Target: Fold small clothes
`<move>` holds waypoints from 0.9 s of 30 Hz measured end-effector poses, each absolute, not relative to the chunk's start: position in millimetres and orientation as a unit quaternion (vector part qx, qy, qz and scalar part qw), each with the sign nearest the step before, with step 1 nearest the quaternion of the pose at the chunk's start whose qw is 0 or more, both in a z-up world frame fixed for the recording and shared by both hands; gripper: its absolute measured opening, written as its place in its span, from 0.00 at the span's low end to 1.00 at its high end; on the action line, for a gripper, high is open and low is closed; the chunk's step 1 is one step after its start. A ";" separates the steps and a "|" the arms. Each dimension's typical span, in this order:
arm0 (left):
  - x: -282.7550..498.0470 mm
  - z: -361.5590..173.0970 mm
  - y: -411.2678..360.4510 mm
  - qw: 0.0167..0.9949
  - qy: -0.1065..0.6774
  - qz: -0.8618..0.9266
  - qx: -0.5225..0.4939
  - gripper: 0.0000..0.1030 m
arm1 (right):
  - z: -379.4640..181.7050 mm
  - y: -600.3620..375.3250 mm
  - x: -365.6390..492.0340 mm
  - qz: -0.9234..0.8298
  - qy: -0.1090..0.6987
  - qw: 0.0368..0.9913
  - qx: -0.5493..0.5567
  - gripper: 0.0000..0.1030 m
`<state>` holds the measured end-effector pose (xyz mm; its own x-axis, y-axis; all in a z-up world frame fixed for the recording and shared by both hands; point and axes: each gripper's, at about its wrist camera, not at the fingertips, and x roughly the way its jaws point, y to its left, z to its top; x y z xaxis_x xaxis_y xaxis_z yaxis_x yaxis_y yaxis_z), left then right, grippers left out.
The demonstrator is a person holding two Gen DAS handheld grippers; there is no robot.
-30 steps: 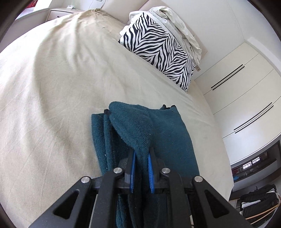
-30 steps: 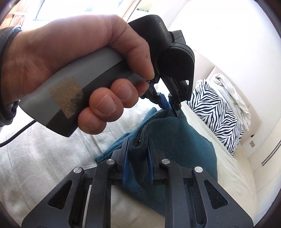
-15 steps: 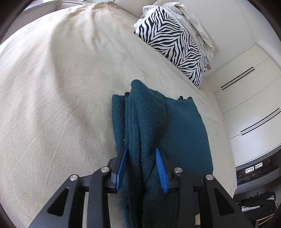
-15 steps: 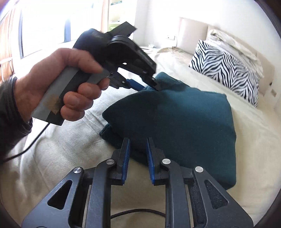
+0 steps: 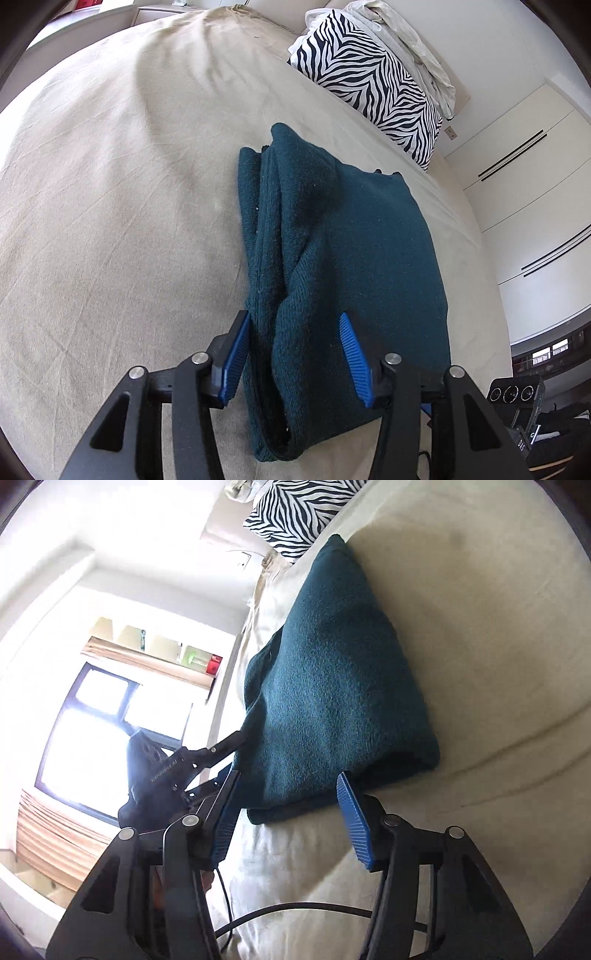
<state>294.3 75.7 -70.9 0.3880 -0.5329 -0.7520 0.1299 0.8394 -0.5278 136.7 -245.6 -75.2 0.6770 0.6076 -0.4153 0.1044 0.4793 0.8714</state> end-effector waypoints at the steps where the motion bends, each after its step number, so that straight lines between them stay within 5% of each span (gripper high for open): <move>1: 292.1 -71.8 75.6 0.811 0.514 -0.202 -0.195 0.50 | -75.4 -245.0 133.8 0.161 0.365 0.772 0.494 0.51; 7: 291.4 -74.1 81.8 0.809 0.516 -0.194 -0.203 0.33 | -101.8 -257.8 135.3 0.131 0.359 0.691 0.614 0.51; 27: 294.9 -73.1 75.5 0.809 0.518 -0.204 -0.191 0.19 | -96.0 -266.1 172.6 0.094 0.337 0.715 0.605 0.47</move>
<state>294.9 75.5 -73.1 0.3805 -0.5271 -0.7599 0.1315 0.8441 -0.5197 172.6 -266.1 -96.0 0.7556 0.5423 -0.3674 0.2728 0.2495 0.9292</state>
